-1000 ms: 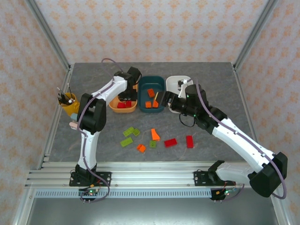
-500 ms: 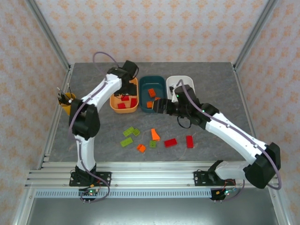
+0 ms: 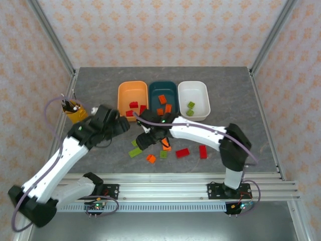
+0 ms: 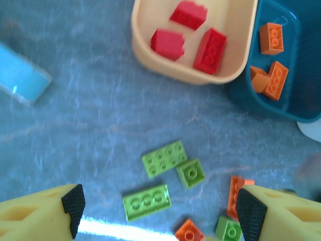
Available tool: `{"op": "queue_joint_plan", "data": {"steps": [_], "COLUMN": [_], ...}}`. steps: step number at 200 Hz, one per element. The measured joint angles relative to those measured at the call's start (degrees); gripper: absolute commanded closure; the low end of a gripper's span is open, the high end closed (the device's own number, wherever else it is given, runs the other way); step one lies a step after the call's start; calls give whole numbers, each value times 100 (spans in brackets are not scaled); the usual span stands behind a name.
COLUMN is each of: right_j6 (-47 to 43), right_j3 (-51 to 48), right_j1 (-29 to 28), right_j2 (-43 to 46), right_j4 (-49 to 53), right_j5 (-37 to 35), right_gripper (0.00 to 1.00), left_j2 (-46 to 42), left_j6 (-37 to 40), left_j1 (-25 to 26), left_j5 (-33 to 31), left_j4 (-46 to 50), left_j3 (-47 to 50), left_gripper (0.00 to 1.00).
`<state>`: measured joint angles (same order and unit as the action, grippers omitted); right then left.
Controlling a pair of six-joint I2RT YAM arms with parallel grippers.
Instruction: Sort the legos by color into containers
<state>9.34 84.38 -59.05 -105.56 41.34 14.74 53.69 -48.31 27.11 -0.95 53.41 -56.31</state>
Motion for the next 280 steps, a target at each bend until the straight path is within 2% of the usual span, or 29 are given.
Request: {"op": "queue_joint_plan", "data": {"steps": [29, 54, 96, 140, 161, 191, 217, 239, 257, 280], "right_j6": [-42, -76, -98, -105, -83, -22, 39, 122, 188, 251], "right_j3": [476, 791, 1172, 1429, 1445, 1456, 1333, 944, 629, 468], "right_j1": [-17, -7, 11, 116, 162, 210, 332, 658, 1209, 2267], "right_j2": [-804, -1298, -1725, -1989, -2092, -2094, -1906, -1209, -385, 402], "right_j4": [271, 472, 612, 680, 697, 710, 697, 715, 706, 706], "right_j5": [-142, -284, -555, -625, -621, -619, -686, -820, -920, -1064], "right_gripper": [25, 31, 39, 54, 57, 65, 66, 66, 66, 66], "left_j2": [-1303, -1875, -1932, -1915, -1875, -1794, -1589, -1287, -824, -181], "left_j6": [-625, -885, -1023, -1036, -1034, -1016, -951, -817, -702, -568], "left_j1": [129, 129, 131, 129, 131, 129, 144, 262, 466, 780], "left_j5": [-31, -105, -105, -103, -101, -22, 157, 356, 498, 522], "left_j4": [293, 516, 601, 601, 597, 511, 271, -87, -382, -793], "left_j3": [673, 745, 745, 745, 745, 745, 745, 706, 531, 243], "left_gripper": [10, 10, 10, 10, 9, 9, 9, 9, 9, 9]}}
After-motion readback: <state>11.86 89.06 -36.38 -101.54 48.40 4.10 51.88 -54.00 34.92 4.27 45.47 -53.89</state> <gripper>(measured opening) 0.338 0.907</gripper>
